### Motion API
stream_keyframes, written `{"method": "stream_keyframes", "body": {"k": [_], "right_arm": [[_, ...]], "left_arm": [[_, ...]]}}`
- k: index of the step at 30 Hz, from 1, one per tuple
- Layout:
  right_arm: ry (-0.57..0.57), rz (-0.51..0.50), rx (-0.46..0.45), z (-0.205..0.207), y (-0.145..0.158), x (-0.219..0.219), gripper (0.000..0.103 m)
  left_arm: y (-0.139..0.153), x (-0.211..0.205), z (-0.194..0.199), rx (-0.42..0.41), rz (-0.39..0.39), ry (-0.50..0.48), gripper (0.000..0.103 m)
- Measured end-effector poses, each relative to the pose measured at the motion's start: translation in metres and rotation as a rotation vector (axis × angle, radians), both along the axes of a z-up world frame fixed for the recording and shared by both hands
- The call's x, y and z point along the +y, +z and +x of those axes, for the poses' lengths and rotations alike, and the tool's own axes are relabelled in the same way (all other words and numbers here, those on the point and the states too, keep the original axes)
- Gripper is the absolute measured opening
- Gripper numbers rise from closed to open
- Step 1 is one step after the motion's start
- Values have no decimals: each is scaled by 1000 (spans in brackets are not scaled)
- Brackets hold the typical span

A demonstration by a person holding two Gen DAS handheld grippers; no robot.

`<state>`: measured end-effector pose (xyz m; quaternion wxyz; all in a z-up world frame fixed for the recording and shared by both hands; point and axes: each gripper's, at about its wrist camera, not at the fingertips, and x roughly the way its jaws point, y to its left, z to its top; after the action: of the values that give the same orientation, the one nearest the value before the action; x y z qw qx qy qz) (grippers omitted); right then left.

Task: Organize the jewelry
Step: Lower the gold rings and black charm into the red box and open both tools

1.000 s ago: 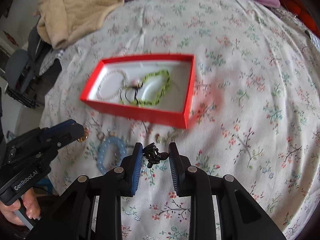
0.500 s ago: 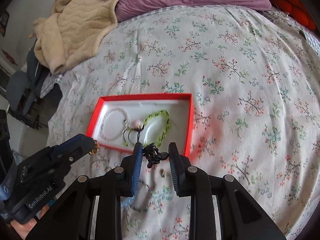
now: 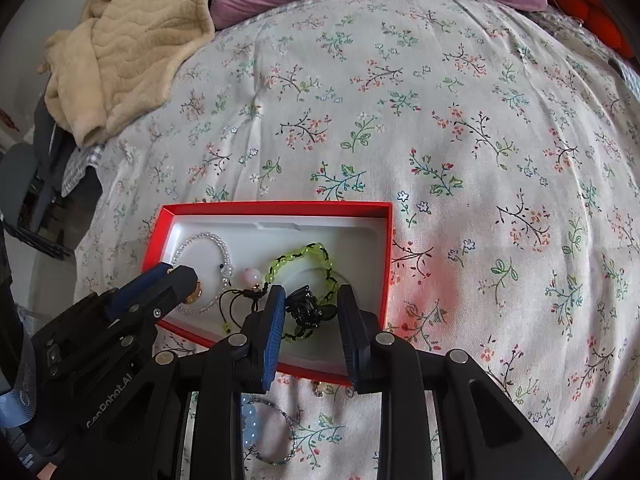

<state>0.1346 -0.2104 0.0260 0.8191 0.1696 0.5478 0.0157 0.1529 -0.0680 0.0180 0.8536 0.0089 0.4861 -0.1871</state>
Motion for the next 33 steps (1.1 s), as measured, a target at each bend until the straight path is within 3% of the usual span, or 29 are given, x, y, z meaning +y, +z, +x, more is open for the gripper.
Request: {"method": "stream_keyframes", "body": {"k": [10, 12, 18, 24, 33], "right_arm": [[2, 2, 6, 0, -2, 0, 30], [6, 6, 4, -2, 0, 0, 32], [13, -4, -21, -12, 11, -1, 47], [19, 4, -46, -28, 21, -4, 49], [45, -50, -54, -57, 27, -2, 61]], "left_arm": [[2, 0, -3, -6, 17, -5, 24], [4, 2, -5, -12, 24, -5, 33], [13, 10, -14, -25, 30, -3, 46], [20, 20, -29, -35, 34, -4, 60], [19, 35, -52, -19, 41, -17, 81]]}}
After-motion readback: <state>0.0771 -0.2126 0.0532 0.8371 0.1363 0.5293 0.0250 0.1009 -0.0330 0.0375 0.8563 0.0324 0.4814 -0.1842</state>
